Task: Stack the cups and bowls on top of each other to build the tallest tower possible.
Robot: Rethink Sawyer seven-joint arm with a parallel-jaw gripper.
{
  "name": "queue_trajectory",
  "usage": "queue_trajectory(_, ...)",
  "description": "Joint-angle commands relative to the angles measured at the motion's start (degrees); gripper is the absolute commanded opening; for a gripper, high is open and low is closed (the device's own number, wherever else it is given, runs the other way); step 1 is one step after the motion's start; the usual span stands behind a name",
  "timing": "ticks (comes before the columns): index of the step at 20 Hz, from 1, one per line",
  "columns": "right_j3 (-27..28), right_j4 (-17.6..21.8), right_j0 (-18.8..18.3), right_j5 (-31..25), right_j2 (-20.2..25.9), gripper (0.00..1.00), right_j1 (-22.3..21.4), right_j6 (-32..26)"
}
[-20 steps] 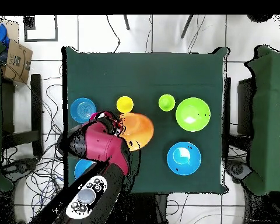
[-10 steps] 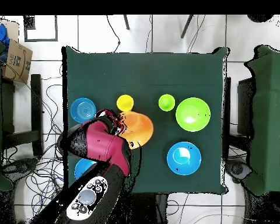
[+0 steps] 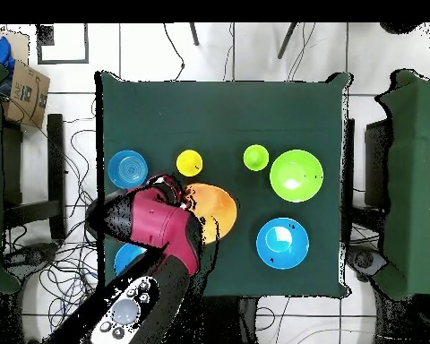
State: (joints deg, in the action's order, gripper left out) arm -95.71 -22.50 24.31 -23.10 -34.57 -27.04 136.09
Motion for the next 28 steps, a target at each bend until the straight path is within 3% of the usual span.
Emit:
queue_trajectory(1,7.7,2.5,1.2,-17.3,-0.2,0.0,0.4,7.6)
queue_trajectory(7,12.2,4.0,1.3,-27.4,-2.3,0.0,0.4,7.0)
queue_trajectory(14,16.4,2.7,1.2,-29.2,-2.2,0.0,3.1,9.4)
queue_trajectory(28,32.0,1.7,0.2,-41.4,-7.3,0.0,12.2,14.6)
